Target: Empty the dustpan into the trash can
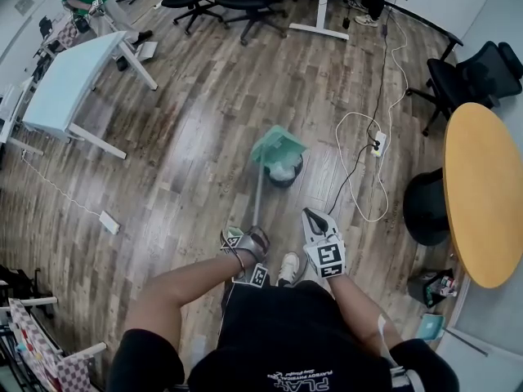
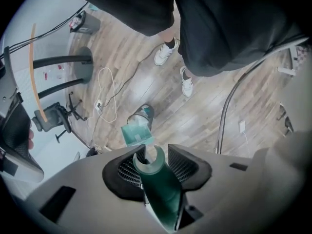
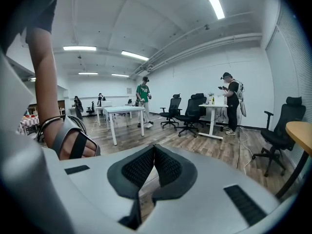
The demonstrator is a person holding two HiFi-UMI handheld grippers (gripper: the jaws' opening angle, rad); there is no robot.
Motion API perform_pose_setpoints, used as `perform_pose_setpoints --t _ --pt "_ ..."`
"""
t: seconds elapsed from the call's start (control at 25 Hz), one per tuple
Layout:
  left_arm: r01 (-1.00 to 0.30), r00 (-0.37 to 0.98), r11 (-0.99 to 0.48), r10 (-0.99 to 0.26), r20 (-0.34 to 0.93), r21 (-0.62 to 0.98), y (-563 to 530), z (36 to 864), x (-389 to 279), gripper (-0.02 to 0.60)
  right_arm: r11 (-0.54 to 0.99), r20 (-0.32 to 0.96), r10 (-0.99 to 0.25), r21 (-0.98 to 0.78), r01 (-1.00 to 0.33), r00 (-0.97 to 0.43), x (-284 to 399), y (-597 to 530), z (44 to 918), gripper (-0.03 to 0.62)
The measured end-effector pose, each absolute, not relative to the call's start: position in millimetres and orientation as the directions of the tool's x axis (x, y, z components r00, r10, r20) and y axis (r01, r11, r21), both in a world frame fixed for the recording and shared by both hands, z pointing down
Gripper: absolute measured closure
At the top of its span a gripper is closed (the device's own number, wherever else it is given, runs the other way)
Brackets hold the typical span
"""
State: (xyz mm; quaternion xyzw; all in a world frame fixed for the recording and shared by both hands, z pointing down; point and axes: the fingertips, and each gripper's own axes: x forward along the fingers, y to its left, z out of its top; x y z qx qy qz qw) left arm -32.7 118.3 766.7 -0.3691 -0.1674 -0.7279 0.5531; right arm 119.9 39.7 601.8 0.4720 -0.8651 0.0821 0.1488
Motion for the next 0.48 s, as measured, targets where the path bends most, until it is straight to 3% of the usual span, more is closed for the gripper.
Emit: perform_pose_setpoints --t 0.48 --pt "0.932 -0.141 -0.336 -0.680 0.720 -0.134 115.6 777.8 -31.9 0.417 0.554 0.334 -0.783 -0.010 -0.832 -0.525 121.8 44.9 603.4 0.571"
